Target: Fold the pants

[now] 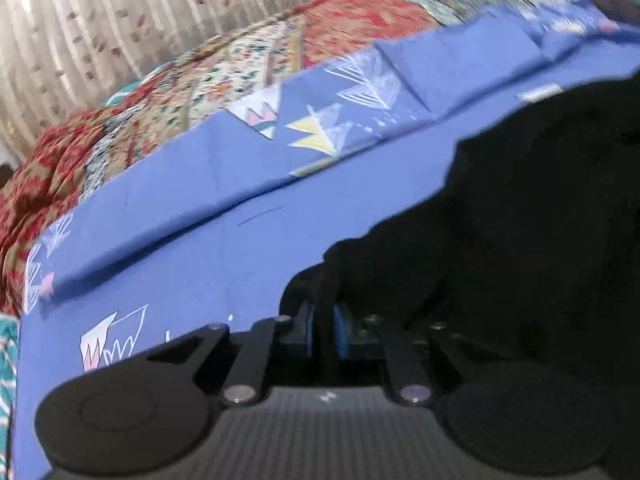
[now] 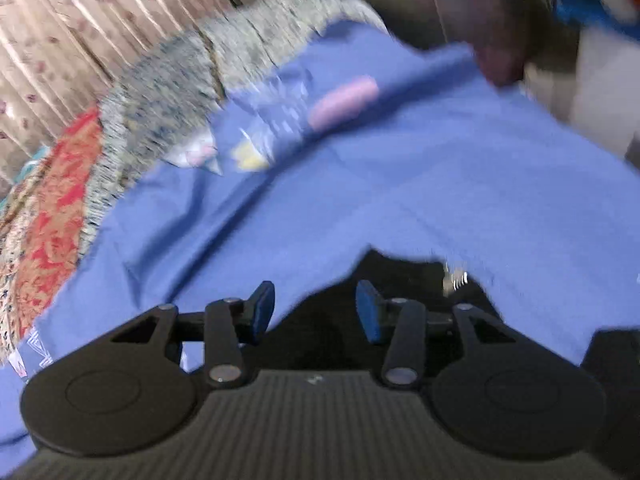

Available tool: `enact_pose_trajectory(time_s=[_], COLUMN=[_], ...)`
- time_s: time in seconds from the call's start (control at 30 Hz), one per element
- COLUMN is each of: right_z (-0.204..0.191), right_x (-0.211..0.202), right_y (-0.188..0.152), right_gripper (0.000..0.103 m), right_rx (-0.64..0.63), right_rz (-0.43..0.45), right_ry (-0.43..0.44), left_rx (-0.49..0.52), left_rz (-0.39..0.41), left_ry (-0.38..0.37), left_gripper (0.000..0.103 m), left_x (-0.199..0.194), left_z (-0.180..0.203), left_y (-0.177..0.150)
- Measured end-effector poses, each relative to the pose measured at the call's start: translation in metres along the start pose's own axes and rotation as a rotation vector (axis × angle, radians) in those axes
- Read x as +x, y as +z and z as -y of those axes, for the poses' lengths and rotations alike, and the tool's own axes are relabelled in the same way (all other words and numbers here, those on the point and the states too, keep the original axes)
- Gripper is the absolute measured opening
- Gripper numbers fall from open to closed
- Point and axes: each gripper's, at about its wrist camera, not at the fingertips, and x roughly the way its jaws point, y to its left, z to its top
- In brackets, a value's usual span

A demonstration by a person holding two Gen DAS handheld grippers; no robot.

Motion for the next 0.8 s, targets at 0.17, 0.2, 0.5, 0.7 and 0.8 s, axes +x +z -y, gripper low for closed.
enact_pose_trajectory(time_s=[0.17,0.2,0.5,0.7,0.8], right_z=[-0.002,-0.003,0.000,0.034,0.065], right_x=[0.040,0.052,0.051,-0.046,-0.107], right_y=[-0.005,-0.004,-0.012,-0.008,-0.012], right_gripper=[0.049,0.049,0.008,0.008,0.008], right_rx=[0.096,0.115,0.039,0.166,0.178], right_rz=[-0.073,-0.092,0.027,0.205,0.281], right_ry=[-0.075,-0.100,-0.167,0.104,0.175], left_rx=[-0.044,-0.052,-0.196,-0.217,-0.250], left_rz=[0.054,0.067,0.235,0.286,0.320], left_ry=[0.050,0.063,0.176,0.175,0.135], left_gripper=[0.009,0.009,0.009,0.009,0.009], left_x=[-0.027,-0.034,-0.120,-0.160,-0.191], left_z=[-0.008,-0.010,-0.022,-0.021,-0.022], left_y=[-0.005,-0.004,-0.028,-0.033,-0.042])
